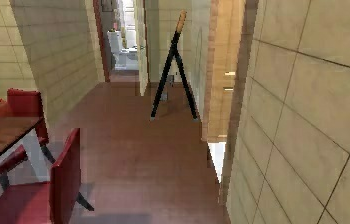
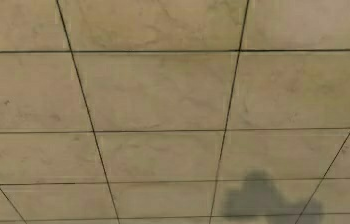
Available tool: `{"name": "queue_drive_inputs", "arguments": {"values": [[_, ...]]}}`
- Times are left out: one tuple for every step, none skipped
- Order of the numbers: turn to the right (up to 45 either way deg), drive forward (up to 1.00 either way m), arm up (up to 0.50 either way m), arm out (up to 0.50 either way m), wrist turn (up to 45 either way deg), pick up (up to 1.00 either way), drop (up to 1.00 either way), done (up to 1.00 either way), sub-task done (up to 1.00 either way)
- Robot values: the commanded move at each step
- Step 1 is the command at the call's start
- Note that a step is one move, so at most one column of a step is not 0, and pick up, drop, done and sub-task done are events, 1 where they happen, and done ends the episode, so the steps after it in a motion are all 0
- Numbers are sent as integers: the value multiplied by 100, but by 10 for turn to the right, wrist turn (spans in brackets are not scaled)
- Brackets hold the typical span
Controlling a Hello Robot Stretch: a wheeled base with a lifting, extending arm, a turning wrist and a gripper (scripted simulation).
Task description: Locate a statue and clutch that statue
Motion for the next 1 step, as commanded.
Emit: {"name": "queue_drive_inputs", "arguments": {"values": [[0, 100, 0, 0, 0, 0, 0, 0, 0]]}}
